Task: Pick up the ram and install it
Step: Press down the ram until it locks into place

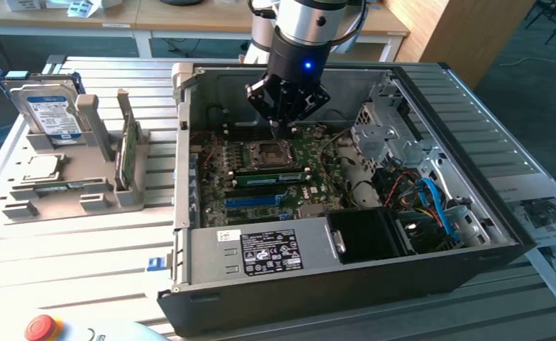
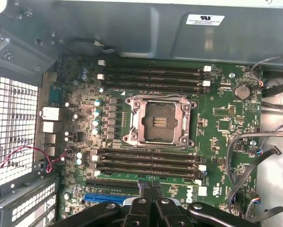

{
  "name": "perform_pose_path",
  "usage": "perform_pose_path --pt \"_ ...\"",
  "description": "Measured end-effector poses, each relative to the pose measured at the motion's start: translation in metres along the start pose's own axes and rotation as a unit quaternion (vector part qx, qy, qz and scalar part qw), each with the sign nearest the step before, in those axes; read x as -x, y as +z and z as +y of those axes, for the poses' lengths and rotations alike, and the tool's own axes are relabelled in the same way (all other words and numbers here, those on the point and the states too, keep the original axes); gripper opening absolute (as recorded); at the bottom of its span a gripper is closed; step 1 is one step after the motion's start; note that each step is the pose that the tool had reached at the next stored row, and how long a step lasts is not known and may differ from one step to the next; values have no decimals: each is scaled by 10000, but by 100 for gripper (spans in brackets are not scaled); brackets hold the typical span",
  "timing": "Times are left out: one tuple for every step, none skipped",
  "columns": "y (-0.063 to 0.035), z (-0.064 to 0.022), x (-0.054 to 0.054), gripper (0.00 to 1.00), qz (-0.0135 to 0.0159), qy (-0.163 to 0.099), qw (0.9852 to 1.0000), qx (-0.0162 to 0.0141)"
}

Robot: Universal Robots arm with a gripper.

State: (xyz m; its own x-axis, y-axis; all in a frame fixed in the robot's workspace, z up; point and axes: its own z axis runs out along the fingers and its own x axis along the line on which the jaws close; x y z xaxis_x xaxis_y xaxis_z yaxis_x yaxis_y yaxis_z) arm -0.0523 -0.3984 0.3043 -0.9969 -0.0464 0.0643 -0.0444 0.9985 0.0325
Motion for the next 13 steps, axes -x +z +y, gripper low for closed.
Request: perform_pose_path --pt "0 0 0 10 -4 0 10000 -1" --pt "0 0 -1 10 -16 1 10000 -7" --pt "-1 1 -1 10 -31 1 10000 -20" --pt "0 2 0 10 -52 1 10000 -41" --pt "0 4 0 10 -73 1 10000 -63" --pt "0 5 0 10 -95 2 9999 -81" --pt "0 6 0 10 -113 2 9999 -95" --pt "0 6 0 10 -124 2 9999 -102" --pt "0 6 0 10 -125 2 9999 -104" --pt "0 6 0 10 -125 2 9999 -104" --pt "0 6 0 10 -126 2 9999 -104" --pt "0 6 0 10 -126 2 9999 -104" --pt "0 6 0 10 -126 2 9999 -104"
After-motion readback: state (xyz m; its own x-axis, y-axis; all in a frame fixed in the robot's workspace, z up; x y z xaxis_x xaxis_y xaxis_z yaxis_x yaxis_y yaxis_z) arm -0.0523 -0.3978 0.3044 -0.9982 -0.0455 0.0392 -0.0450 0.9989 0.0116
